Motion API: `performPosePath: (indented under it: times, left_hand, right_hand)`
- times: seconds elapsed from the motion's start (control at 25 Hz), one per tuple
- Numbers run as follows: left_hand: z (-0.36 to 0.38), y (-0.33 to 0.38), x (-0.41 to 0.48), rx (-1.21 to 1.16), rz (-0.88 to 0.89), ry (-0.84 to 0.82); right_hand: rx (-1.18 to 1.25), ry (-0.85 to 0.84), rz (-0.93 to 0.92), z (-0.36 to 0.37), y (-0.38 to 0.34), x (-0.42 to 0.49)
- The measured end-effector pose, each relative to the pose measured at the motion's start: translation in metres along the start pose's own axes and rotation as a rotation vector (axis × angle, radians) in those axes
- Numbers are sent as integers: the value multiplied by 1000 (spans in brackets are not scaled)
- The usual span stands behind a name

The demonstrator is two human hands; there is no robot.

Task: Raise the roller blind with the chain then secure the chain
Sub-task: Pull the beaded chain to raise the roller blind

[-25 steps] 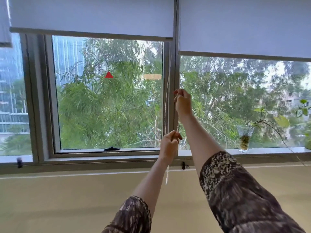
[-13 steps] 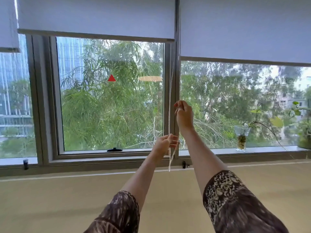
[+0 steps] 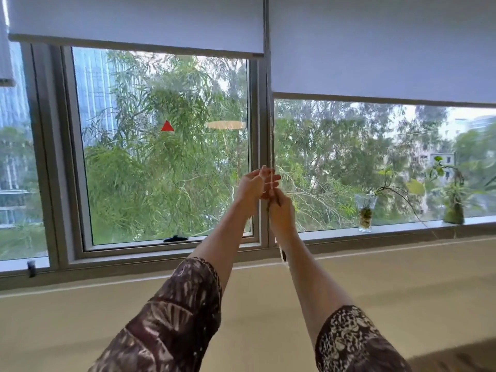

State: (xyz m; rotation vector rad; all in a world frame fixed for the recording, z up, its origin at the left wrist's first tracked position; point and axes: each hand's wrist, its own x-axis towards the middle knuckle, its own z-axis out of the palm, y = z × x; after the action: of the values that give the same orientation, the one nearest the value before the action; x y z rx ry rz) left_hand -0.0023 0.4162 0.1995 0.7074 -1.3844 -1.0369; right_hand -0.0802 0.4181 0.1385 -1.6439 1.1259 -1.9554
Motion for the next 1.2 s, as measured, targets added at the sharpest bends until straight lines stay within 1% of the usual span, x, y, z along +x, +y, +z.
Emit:
performPosePath:
  times: [0.16,0.36,0.56,0.64,0.72,0.8,0.88,1.08,1.2]
  left_hand:
    - [10,17,6,23,8,60]
    - [3,29,20,-17,5,173]
    - [-1,35,21,-34,20,319]
    - [-1,36,14,1,60,297]
    - [-3,34,4,36,94,276]
    - [-7,27,-4,70,110,274]
    - [-11,16,-11,100,113,264]
    - [-19,-10,-27,60,58,219]
    - [-14,-26,-38,163,58,226]
  right_hand:
    - [-78,-32,9,19,7,-29]
    - [-21,-91,51,30,24,-65]
    - [-41,-173,30,35,26,-81]
    - [-21,-244,90,30,23,-74]
    - [3,-351,203,19,18,-61]
    - [19,-402,292,7,11,-46]
    - [36,-379,313,-4,2,-25]
    - [83,-290,196,-8,-38,25]
    - [112,-236,157,3,-70,42]
